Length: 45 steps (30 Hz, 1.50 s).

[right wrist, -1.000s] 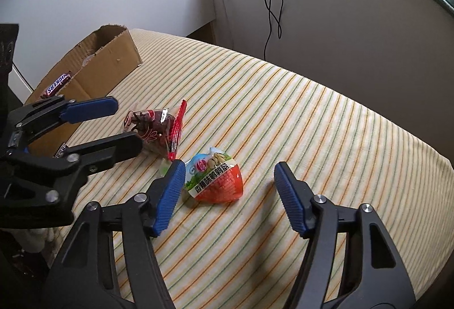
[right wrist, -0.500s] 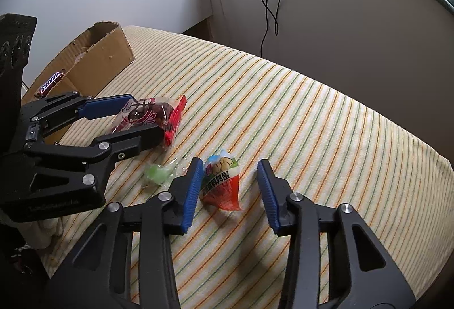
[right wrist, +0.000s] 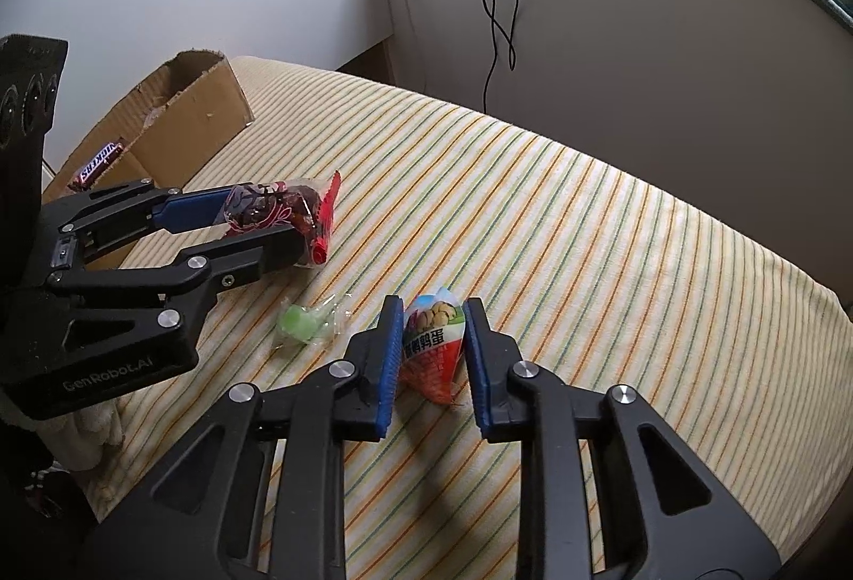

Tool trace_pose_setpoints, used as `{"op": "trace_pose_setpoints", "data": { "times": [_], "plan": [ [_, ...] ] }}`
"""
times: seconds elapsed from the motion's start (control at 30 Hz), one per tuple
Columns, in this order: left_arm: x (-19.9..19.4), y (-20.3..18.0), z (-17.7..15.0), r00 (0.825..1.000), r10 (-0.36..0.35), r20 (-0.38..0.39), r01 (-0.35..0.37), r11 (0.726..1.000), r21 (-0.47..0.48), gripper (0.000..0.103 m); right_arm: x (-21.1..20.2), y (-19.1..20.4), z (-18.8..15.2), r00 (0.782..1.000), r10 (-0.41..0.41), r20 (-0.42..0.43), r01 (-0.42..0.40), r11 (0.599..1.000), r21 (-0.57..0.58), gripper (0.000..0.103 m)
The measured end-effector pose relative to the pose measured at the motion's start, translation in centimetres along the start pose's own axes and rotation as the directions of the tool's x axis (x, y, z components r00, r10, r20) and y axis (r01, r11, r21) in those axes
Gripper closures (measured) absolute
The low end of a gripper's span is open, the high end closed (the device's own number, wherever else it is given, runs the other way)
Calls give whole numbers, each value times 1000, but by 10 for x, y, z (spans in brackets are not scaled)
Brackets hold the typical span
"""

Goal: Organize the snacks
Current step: 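Grasp the egg candy with the right tool while the left tool grasps the red-wrapped bag, then carry both snacks into the box and open both tools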

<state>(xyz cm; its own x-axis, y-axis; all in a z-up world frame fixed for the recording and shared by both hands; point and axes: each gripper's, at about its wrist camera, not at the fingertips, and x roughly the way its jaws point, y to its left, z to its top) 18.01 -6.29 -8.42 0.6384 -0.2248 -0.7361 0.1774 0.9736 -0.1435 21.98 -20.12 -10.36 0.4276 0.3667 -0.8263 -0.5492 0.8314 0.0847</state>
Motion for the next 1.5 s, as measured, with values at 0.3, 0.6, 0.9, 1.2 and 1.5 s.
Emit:
{"op": "trace_pose_setpoints", "data": {
  "times": [0.3, 0.6, 0.9, 1.2, 1.5],
  "plan": [
    [-28, 4, 3, 998, -6, 60, 6, 1000, -5, 62, -22, 4, 3, 999, -8, 38, 8, 1000, 1, 80],
    [-66, 18, 4, 992, 11, 128, -9, 1000, -19, 62, -50, 27, 10, 996, -4, 86, 6, 1000, -24, 80],
    [-103, 45, 3, 981, 51, 185, -43, 998, -45, 62, -70, 70, 22, 992, 28, 125, -18, 996, -82, 80],
    [-131, 92, 0, 967, 131, 217, -111, 989, -102, 62, -65, 120, 40, 987, 86, 134, -66, 988, -142, 80],
    [-136, 142, 0, 963, 182, 200, -149, 974, -169, 62, -53, 165, 60, 981, 143, 129, -117, 974, -192, 79]
  ]
}}
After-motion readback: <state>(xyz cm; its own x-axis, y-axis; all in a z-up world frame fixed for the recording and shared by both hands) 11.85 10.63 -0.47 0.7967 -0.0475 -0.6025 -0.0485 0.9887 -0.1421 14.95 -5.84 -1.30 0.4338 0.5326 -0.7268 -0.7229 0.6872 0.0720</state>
